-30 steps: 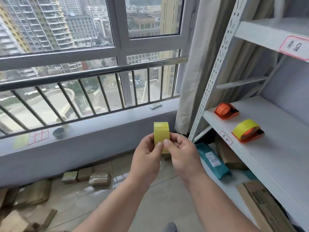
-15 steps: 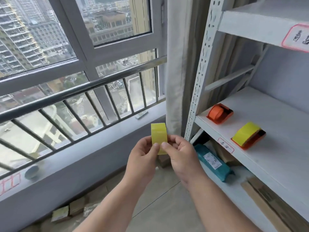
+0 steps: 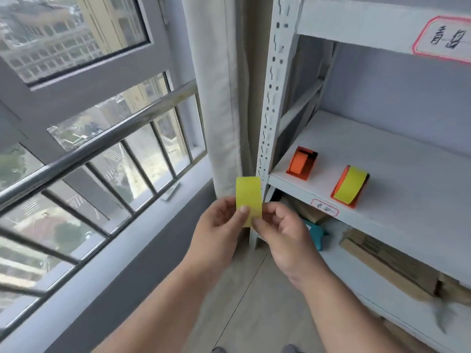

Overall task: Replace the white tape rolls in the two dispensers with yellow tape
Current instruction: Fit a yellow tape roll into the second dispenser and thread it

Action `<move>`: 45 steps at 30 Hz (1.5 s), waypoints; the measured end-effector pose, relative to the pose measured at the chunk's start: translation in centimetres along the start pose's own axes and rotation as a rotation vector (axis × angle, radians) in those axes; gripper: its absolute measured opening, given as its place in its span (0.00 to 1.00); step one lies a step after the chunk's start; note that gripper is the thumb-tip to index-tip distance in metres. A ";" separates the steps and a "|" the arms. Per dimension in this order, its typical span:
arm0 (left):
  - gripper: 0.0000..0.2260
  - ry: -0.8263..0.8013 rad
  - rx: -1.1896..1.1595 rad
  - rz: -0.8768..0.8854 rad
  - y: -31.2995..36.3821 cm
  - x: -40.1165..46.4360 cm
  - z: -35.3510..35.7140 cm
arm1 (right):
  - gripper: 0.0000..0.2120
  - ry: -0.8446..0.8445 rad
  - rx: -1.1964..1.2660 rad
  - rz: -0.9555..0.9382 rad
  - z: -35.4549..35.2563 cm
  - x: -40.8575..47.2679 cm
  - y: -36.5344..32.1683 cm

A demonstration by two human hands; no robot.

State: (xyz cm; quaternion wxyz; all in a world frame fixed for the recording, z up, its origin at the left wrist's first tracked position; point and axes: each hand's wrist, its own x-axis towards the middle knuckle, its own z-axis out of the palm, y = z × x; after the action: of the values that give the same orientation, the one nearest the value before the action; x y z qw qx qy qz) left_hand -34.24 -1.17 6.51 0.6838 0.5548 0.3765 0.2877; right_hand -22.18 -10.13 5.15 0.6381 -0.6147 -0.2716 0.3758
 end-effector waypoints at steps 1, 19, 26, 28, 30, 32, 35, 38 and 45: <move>0.09 -0.028 0.004 0.004 0.1 0.6 -0.1 | 0.09 0.020 0.000 0.000 0.1 0.2 0.0; 0.15 -0.283 0.094 -0.098 2.4 10.1 7.1 | 0.22 0.091 0.094 -0.061 -6.8 6.8 -2.3; 0.20 -0.235 0.742 0.445 2.3 11.6 8.2 | 0.19 0.225 0.001 -0.053 -7.6 8.3 -2.1; 0.18 -0.291 0.891 0.569 2.4 12.5 8.2 | 0.19 0.248 -0.032 -0.040 -7.6 8.8 -2.2; 0.12 -0.267 0.891 0.567 2.2 13.4 8.3 | 0.20 0.278 -0.049 -0.013 -7.8 9.4 -2.2; 0.06 -0.256 0.865 0.558 2.1 14.4 8.6 | 0.22 0.291 -0.071 0.012 -8.0 10.0 -2.4; 0.04 -0.308 0.874 0.562 2.1 16.4 9.1 | 0.21 0.322 -0.117 0.053 -8.2 10.9 -2.2; 0.06 -0.363 0.871 0.559 2.2 18.4 9.5 | 0.17 0.347 -0.147 0.083 -8.2 12.0 -2.4; 0.06 -0.580 0.829 0.633 2.8 22.5 9.7 | 0.13 0.461 -0.200 0.080 -8.0 14.3 -2.6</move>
State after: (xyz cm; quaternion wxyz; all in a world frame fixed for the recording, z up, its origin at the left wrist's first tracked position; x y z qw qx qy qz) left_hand -13.69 12.43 5.79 0.3664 0.9166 0.0716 0.1431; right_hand -7.21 -3.01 5.26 0.6039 -0.7544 -0.1302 0.2220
